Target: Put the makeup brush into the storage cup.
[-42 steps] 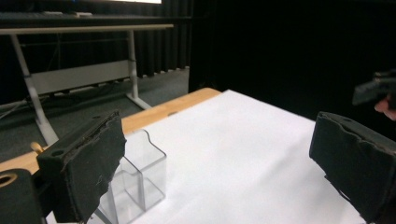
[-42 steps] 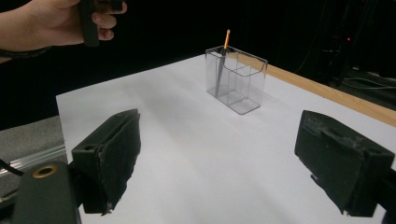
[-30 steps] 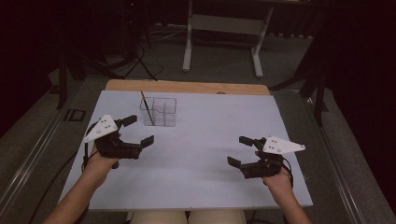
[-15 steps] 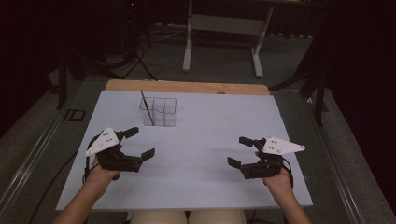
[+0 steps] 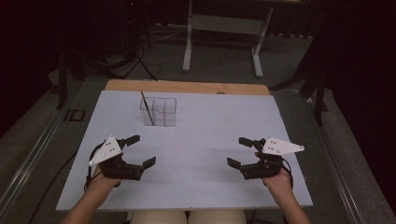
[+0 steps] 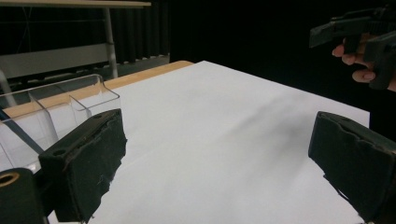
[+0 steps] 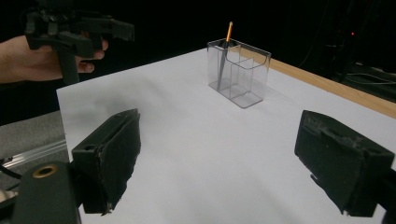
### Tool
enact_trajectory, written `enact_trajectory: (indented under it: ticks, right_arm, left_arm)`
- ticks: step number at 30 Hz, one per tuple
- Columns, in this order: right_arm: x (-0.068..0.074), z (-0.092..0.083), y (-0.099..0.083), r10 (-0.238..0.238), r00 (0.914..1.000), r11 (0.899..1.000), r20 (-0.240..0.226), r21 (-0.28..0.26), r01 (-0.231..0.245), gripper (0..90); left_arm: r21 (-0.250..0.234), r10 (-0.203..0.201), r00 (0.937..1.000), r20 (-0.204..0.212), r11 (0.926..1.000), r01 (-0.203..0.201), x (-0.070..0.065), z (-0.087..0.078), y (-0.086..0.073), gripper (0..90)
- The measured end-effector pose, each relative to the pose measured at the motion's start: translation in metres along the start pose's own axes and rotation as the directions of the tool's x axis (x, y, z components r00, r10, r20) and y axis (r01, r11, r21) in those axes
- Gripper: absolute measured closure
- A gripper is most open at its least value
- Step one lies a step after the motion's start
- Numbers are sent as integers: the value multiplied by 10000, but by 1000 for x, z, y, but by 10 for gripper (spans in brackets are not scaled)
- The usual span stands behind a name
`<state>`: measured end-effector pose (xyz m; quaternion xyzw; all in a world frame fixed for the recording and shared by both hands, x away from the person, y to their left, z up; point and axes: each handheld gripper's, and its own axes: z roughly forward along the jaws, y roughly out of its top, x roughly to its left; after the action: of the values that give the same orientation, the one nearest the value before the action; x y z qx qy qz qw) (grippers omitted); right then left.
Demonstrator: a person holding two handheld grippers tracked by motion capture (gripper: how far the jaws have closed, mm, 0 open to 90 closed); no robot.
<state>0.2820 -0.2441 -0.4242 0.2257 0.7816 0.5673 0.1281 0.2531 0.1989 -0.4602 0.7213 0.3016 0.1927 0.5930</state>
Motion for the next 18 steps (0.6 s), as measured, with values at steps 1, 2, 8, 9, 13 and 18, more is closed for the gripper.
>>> enact_trajectory:
  ticks: [1, 2, 8, 9, 13, 18]
  right_arm:
    - [0, 1, -1, -21, 10000, 10000, 3, 46, 21, 144]
    - [0, 1, -1, -21, 10000, 10000, 3, 46, 21, 144]
    - [-1, 3, -3, -2, 10000, 9999, -57, 103, 3, 144]
    - [0, 3, -3, -4, 10000, 9999, -54, 126, 5, 144]
    - [-1, 5, -5, 11, 9999, 9999, -112, 154, -9, 144]
    - [0, 6, -8, -20, 9999, 9996, -113, 276, 24, 144]
  left_arm:
    - [50, -6, 10000, -30, 10000, 6, 0, 0, -3, 51]
    - [50, -6, 10000, -30, 10000, 6, 0, 0, -3, 51]
    - [115, 96, 9999, -59, 9999, -95, -2, -1, -11, 51]
    - [112, 147, 9999, -67, 9998, -146, -3, -2, -13, 51]
    - [228, 100, 9999, -83, 9997, -98, -5, -3, -20, 51]
    - [223, 173, 9998, -104, 9996, -171, -8, -7, -28, 51]
